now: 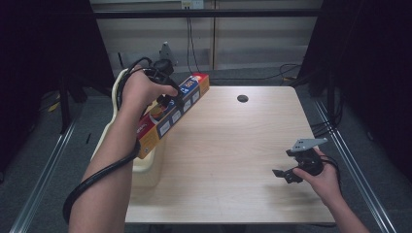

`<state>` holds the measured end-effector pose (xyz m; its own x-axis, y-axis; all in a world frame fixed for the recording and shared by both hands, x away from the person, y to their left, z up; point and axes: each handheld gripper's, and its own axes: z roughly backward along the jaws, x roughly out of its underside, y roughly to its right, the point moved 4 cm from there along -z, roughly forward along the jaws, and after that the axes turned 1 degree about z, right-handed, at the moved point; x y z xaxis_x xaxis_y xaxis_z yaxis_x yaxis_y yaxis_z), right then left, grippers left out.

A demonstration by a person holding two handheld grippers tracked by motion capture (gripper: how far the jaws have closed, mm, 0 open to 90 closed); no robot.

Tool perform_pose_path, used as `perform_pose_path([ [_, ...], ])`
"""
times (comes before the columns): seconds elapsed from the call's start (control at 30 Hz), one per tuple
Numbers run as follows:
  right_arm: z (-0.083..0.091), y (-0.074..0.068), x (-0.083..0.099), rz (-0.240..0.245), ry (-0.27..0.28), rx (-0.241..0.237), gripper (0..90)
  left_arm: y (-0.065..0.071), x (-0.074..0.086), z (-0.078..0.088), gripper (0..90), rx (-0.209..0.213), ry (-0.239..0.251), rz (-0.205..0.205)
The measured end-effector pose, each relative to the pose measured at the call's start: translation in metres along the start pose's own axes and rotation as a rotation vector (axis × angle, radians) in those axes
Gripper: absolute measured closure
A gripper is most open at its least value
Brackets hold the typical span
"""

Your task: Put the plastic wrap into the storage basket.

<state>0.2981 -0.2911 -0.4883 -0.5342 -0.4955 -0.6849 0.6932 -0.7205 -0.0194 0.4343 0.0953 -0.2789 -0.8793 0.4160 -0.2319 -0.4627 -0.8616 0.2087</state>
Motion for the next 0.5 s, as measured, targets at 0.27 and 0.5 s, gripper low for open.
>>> perform_pose_path([
  [0.27, -0.001, 0.0, 0.0, 0.0, 0.001, 0.0, 4.4, -0.007, 0.004, 0.007, 41.0, -0.007, 0.001, 0.022],
  [0.5, -0.001, -0.001, 0.0, -0.003, 0.0, 0.005, 4.4, -0.012, 0.006, 0.014, 41.0, -0.014, 0.014, 0.035],
])
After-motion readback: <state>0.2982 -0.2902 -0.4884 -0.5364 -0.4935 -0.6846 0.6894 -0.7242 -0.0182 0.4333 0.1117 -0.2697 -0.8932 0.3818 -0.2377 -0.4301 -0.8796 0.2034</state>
